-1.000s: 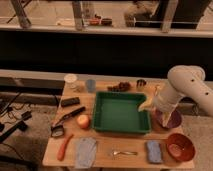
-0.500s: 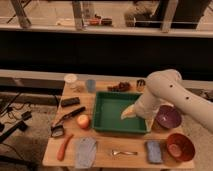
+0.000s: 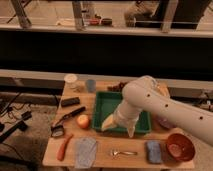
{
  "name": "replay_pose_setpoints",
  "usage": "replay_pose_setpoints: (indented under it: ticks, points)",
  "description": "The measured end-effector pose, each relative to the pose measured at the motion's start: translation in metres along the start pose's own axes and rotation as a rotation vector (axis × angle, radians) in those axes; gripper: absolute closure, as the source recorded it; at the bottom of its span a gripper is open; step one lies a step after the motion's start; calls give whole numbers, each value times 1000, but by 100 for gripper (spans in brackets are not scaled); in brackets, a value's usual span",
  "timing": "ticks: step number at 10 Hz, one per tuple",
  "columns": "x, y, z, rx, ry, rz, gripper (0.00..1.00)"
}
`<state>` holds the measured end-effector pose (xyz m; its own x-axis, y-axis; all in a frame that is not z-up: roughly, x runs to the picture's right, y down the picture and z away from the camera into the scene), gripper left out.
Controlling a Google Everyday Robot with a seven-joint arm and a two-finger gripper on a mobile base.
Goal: Place pepper in tray
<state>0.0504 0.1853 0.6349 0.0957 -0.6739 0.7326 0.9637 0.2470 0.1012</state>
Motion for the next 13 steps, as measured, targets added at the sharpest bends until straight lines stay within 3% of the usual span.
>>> replay_pose_setpoints:
  ticks: [6,8,10,13]
  points:
    - [0,1,0,-2,1,3,20]
    - [-8,3,7,-26,-4,13,20]
    - [-19,-16,16,-33,-19,-26,20]
    - [-37,-73,38,-31,-50,-114,20]
